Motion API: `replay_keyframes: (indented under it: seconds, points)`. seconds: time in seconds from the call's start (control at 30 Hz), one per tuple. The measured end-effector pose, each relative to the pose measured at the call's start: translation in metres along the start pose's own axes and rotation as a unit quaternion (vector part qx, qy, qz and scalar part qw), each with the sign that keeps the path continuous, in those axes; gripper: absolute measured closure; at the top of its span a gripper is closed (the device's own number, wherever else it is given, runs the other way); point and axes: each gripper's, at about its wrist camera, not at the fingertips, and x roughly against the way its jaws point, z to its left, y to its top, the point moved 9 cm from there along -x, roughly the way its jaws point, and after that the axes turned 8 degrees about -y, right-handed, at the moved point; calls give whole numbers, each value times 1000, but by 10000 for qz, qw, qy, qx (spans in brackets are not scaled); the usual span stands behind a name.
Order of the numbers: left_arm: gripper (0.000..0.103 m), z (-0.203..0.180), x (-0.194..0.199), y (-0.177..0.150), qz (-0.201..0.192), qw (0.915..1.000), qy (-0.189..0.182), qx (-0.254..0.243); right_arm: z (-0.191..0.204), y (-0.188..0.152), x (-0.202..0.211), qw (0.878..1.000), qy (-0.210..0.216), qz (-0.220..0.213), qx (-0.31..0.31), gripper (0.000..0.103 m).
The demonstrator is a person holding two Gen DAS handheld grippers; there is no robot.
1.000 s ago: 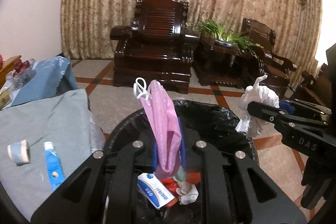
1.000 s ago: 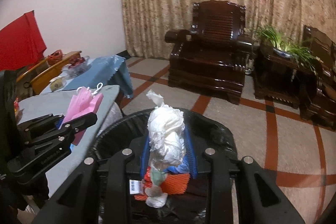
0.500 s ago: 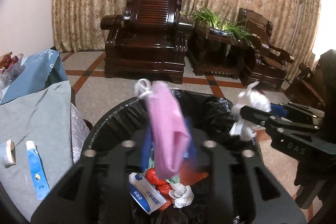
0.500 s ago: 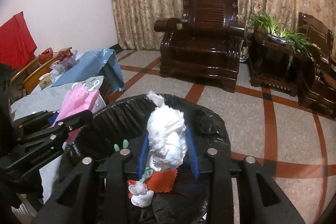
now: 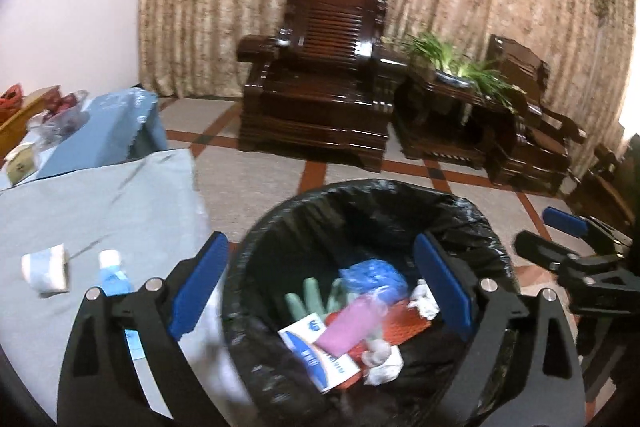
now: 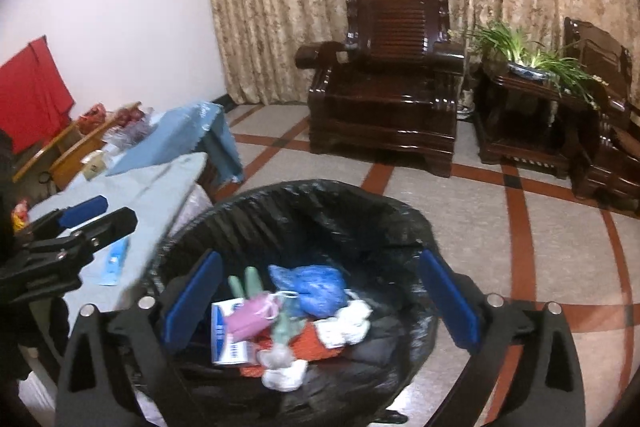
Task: Collect trash
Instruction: 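Carry the mask and tissue over the bin and open both grippers, then move both grippers back over the table toward the paper cup and blue tube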
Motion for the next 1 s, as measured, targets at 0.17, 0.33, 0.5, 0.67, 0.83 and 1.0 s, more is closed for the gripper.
replay_keyframes:
  seconds: [0.17, 0.33, 0.5, 0.67, 0.83, 1.0]
  points:
    - [10, 27, 37, 5, -178, 9993, 269, 191, 34, 5, 18, 9995, 248, -158, 135, 6]
    - [9, 55, 77, -1, -310, 9973, 578, 338, 70, 6, 27, 9981, 431, -237, 367, 6]
    - [9, 85, 110, -18, -323, 9942, 864, 547, 103, 2, 30, 9969, 605, -196, 461, 6]
    - [9, 118, 141, -35, -371, 9894, 1167, 777, 139, -2, 34, 9945, 764, -211, 692, 6]
    - [9, 155, 171, -50, -433, 9826, 1518, 977, 182, -7, 31, 9906, 945, -170, 977, 6]
    - [9, 190, 193, -62, -437, 9752, 1881, 1077, 224, -14, 19, 9861, 1117, -77, 1229, 6]
